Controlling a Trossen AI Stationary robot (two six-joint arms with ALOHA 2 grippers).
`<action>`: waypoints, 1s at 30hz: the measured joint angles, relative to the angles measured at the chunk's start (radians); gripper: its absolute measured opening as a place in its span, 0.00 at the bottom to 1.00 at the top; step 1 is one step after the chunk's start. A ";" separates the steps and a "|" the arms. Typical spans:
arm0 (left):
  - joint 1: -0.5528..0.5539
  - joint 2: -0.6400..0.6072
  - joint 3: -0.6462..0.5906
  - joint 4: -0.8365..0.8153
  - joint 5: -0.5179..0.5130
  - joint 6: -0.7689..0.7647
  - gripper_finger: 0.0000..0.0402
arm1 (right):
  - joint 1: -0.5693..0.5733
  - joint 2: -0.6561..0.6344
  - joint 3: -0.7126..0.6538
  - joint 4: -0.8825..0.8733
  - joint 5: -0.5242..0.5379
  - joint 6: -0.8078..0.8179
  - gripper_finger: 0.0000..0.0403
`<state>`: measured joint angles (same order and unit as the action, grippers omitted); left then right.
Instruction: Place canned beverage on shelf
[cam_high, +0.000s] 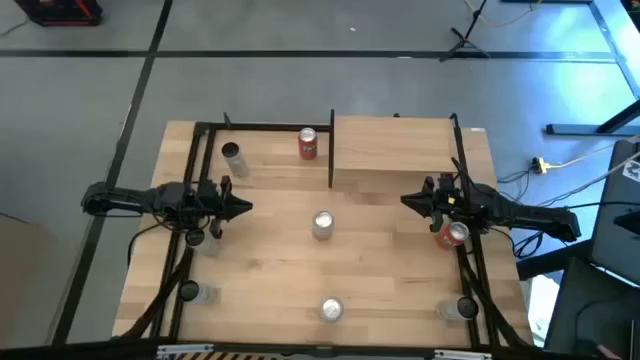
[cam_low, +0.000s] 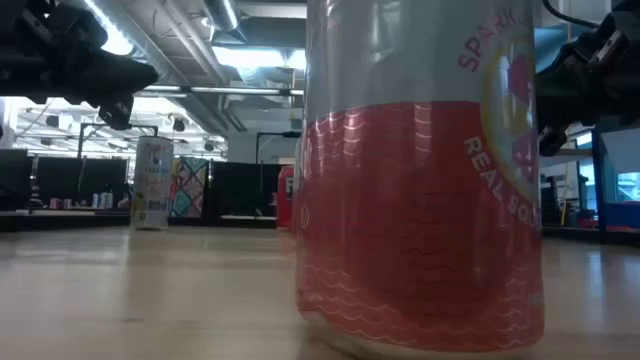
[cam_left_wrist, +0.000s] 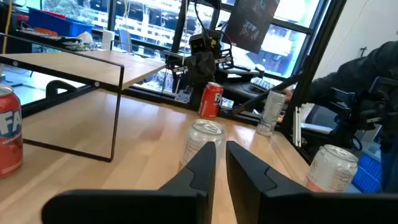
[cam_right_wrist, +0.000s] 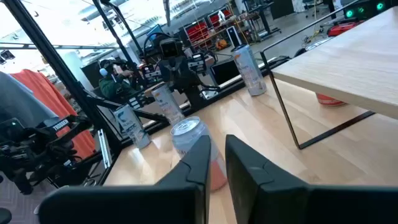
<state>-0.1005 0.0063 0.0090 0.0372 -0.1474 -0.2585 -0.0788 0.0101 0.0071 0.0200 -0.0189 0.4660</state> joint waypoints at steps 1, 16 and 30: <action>0.000 0.000 0.000 0.000 0.000 0.000 0.08 | 0.000 0.000 0.000 0.000 0.000 0.000 0.09; 0.000 0.000 0.000 0.000 0.000 0.000 0.08 | 0.000 0.000 0.000 -0.001 0.000 0.000 0.09; 0.000 0.000 0.000 0.000 0.000 0.000 0.08 | -0.086 -0.001 0.000 0.003 -0.011 0.000 0.09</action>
<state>-0.1005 0.0063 0.0090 0.0372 -0.1474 -0.2585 -0.1650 0.0090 0.0071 0.0231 -0.0299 0.4660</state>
